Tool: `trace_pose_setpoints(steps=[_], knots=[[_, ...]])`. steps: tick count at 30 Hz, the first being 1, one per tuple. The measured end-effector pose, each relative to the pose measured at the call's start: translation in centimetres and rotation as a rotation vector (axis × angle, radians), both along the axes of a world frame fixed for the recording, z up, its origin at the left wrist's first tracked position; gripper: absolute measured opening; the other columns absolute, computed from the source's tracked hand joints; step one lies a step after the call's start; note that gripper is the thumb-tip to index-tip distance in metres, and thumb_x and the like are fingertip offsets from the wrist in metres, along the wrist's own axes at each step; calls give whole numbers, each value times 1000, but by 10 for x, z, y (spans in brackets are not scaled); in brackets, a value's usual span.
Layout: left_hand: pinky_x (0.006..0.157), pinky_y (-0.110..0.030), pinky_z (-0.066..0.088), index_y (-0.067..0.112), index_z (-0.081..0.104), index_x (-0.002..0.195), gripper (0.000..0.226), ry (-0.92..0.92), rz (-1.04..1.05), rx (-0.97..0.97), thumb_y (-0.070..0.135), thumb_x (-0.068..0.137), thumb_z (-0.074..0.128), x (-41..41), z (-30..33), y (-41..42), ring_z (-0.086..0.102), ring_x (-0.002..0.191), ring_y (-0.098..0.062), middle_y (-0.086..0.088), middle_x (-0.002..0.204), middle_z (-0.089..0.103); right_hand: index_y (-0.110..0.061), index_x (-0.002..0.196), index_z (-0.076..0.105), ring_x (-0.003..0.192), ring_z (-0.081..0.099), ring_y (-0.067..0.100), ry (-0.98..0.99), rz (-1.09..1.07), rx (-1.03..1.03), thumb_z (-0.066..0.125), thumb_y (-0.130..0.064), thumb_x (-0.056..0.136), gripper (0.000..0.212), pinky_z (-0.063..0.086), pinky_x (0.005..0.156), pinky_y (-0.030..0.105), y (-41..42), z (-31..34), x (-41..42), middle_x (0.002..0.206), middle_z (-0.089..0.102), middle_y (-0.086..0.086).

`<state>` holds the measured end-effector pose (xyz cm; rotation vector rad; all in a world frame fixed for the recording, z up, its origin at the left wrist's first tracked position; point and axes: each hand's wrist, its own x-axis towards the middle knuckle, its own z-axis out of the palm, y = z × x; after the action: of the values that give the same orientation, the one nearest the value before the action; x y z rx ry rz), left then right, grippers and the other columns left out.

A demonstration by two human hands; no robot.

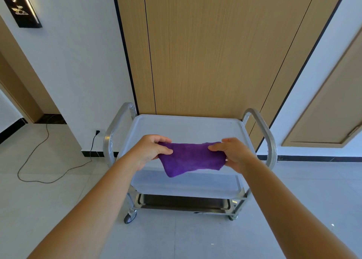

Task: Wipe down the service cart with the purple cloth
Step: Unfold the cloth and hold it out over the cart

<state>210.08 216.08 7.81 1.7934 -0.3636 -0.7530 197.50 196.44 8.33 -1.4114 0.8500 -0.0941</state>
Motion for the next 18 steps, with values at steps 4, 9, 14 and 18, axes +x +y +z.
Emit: trace_pose_setpoints(steps=[4,9,14,18], knots=[[74,-18,47,9,64,108,36,-277,-42,152,-5,75,69,4,1,1,60,94,-16,-3,99,65,-9,130,50,98,59,25,-37,168,-408,64,10,76,59,52,86,36,5,6,0,115,57,14],[66,-14,40,11,65,108,28,-545,-109,256,7,81,67,3,9,0,58,90,-12,1,99,63,-7,98,66,75,55,14,-51,114,-876,61,0,80,20,49,65,24,8,3,-2,83,61,1],[65,-24,35,9,64,96,11,-742,-86,330,17,89,60,6,15,0,50,85,-17,-5,95,50,-9,92,65,72,49,10,-77,60,-947,62,-12,84,9,37,59,20,7,-5,0,86,57,2],[71,-26,37,9,59,85,16,-556,-28,185,24,89,61,15,12,9,51,83,-18,-9,97,52,-12,91,64,89,53,9,-237,34,-709,62,-19,88,8,40,74,17,4,0,-5,97,58,0]])
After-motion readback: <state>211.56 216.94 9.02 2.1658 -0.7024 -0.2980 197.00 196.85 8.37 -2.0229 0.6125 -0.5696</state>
